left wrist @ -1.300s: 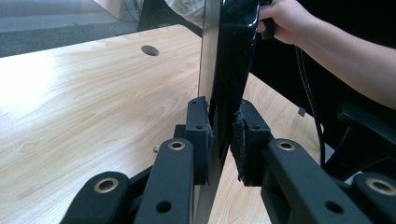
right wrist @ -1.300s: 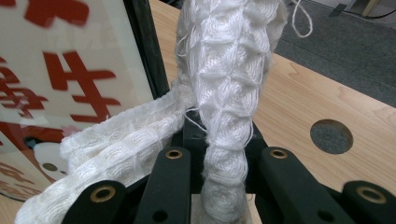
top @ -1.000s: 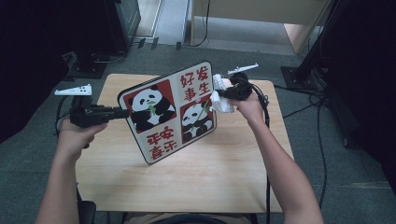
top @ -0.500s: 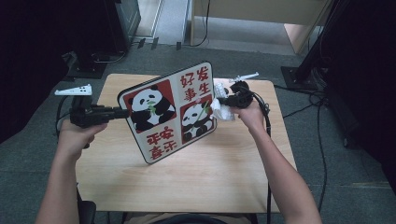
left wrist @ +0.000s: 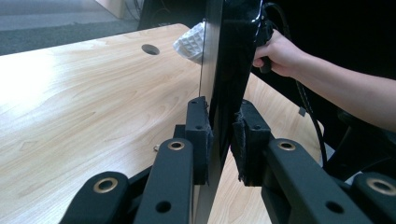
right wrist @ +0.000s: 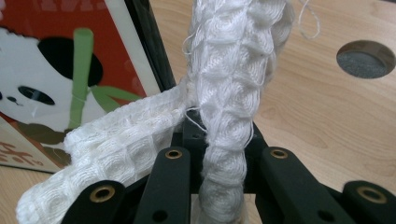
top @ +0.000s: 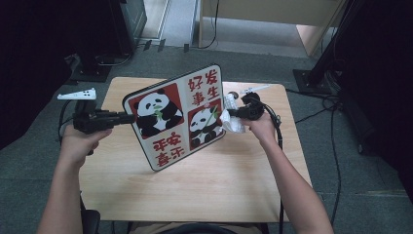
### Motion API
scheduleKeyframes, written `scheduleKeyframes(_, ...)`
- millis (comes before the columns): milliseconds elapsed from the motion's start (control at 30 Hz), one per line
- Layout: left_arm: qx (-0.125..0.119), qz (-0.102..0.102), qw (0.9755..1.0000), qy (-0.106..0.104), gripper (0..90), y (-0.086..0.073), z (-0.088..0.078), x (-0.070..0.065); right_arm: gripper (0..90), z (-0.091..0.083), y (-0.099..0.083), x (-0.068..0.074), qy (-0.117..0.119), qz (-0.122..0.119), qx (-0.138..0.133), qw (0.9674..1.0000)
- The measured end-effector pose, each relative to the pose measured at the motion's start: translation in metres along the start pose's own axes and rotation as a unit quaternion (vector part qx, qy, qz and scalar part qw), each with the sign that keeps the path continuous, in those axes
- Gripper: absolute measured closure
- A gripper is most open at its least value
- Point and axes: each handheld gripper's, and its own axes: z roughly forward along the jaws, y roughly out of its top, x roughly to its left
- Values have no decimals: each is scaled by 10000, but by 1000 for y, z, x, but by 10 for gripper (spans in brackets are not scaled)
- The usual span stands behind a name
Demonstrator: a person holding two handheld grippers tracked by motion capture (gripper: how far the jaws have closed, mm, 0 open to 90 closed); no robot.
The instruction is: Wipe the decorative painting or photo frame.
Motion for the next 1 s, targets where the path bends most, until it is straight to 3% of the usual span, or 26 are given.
scheduleKeyframes(700, 18, -9, 10000, 7, 780, 0, 1, 0, 790, 16, -37, -7, 26, 135, 156, 9998)
scheduleKeyframes(1000, 31, 4, 10000, 21, 781, 0, 1, 0, 790, 20, -49, -10, 66, 207, 358, 9991)
